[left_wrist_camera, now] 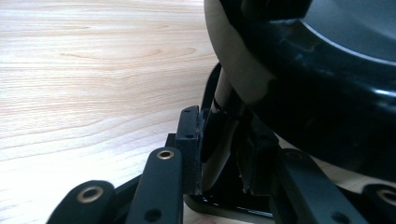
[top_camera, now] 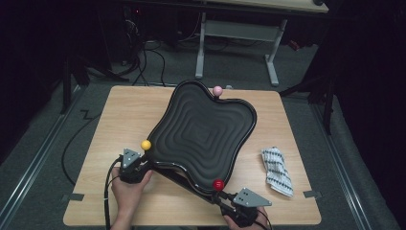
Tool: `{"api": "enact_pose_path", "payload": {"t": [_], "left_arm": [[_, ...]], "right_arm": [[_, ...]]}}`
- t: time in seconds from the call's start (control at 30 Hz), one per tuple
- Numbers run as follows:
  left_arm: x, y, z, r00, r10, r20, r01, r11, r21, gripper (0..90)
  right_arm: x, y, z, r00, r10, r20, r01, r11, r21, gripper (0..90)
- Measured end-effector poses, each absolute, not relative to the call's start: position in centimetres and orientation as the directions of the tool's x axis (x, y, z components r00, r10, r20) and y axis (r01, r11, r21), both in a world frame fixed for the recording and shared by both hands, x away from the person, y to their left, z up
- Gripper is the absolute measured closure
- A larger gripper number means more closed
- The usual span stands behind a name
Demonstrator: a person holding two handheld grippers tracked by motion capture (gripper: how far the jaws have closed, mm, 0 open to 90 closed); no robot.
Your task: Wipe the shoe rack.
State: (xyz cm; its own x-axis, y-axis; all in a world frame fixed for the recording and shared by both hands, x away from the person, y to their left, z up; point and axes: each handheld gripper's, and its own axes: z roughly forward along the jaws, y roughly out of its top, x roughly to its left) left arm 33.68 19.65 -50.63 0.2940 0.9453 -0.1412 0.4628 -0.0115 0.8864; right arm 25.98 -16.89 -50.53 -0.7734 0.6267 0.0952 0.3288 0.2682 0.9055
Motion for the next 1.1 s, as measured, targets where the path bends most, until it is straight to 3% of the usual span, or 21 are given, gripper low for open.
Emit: {"api": "enact_pose_path", "payload": {"t": [0.13,0.33,0.47,0.7,0.97,1.1], "left_arm": [[33.9,20.3,-50.6,0.285,0.946,-0.153,0.468,0.002,0.884,71.7],[34.1,20.9,-50.7,0.27,0.949,-0.164,0.465,0.021,0.885,71.4],[34.0,20.8,-50.7,0.265,0.95,-0.163,0.466,0.022,0.885,71.4],[33.8,20.6,-50.7,0.261,0.952,-0.161,0.46,0.024,0.888,71.5],[33.8,20.7,-50.8,0.271,0.946,-0.175,0.459,0.033,0.888,71.1],[33.8,20.7,-50.8,0.266,0.948,-0.177,0.459,0.037,0.888,71.0]], "right_arm": [[26.2,-17.0,-50.8,-0.802,0.591,0.087,0.342,0.334,0.879,54.4],[26.7,-18.0,-50.7,-0.794,0.591,0.144,0.368,0.279,0.887,59.0],[26.7,-17.2,-50.6,-0.734,0.671,0.108,0.368,0.26,0.893,64.7],[26.3,-16.4,-51.1,-0.741,0.655,0.148,0.393,0.245,0.886,69.1],[26.3,-17.4,-50.6,-0.726,0.675,0.132,0.372,0.223,0.901,63.7],[27.4,-20.7,-49.9,-0.575,0.812,0.094,0.389,0.171,0.905,56.9]]}}
